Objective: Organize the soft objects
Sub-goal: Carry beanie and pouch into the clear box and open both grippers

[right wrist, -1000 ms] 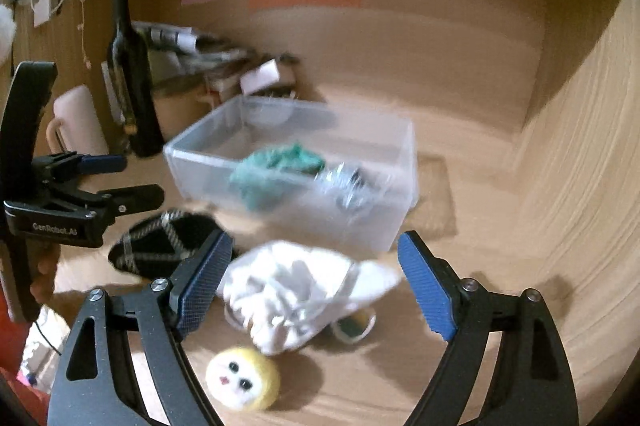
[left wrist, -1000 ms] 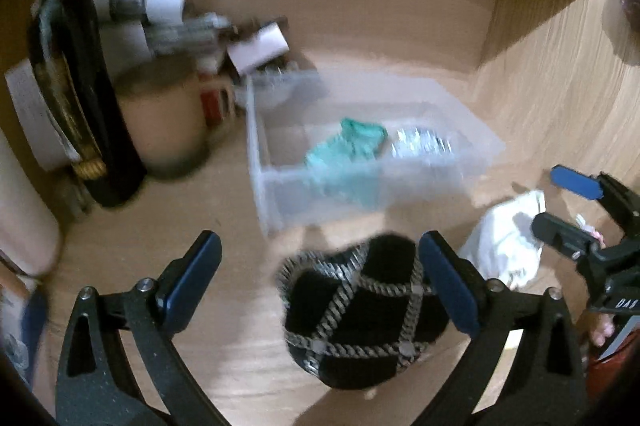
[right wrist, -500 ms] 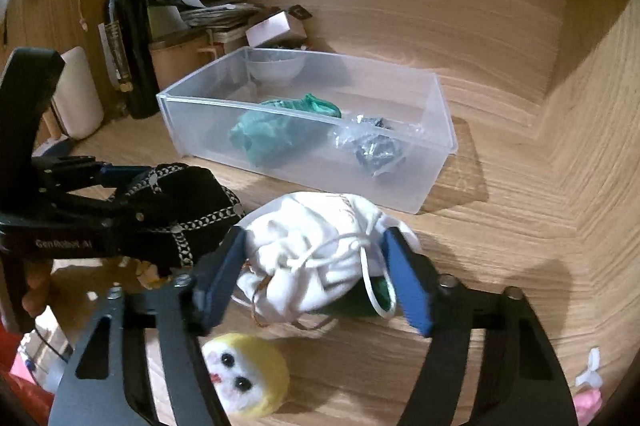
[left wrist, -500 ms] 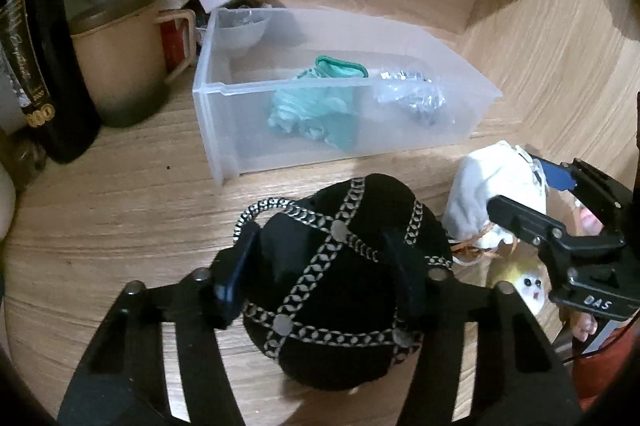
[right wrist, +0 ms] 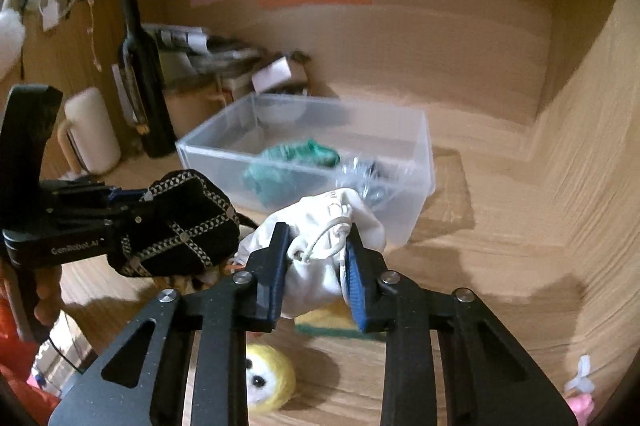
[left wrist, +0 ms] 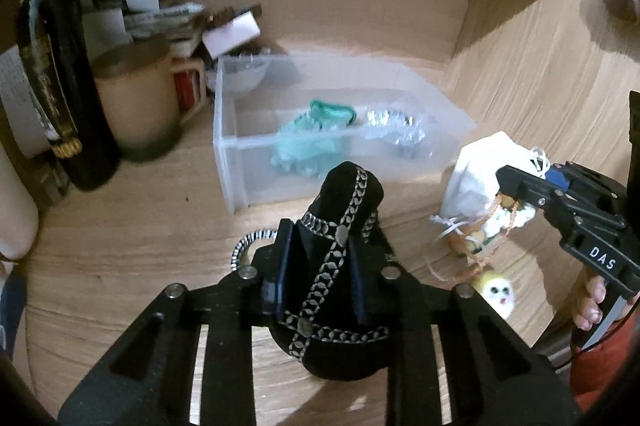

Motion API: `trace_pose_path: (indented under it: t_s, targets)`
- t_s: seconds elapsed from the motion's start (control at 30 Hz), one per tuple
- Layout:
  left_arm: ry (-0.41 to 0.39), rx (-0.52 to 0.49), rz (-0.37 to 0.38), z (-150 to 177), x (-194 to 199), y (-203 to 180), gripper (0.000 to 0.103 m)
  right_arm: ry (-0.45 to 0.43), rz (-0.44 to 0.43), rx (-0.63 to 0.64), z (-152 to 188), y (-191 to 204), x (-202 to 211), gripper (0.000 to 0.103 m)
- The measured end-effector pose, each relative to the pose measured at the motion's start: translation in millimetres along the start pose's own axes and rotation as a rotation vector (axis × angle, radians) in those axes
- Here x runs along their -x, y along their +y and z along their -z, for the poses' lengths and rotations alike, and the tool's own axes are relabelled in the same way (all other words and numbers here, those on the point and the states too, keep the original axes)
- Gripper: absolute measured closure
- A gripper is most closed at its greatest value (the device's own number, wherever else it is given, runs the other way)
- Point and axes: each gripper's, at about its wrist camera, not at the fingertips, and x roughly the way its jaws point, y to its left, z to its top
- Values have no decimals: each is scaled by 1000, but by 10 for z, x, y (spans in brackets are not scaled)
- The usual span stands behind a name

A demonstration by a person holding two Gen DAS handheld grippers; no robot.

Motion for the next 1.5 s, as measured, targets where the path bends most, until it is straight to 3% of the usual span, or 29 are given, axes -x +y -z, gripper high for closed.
trace_pose_path:
  t_s: [0.33, 0.53, 0.8, 0.97, 1.5]
  targets:
    - [-112, 25, 51, -261, 316, 38, 79, -136, 7, -23, -231, -38, 298, 79]
    - [-190, 17, 15, -526, 423, 87, 78, -188, 38, -23, -443, -42, 289, 79]
    - [-238, 20, -35, -865, 354, 138, 78, -226, 80, -3, -785, -146, 142, 79]
    - [-212, 33, -60, -1041, 105, 169, 78, -188, 80, 4, -878, -154, -125, 79]
    - [-1, 12, -90, -1178, -907, 141, 78, 54, 92, 50, -785, -147, -1018, 79]
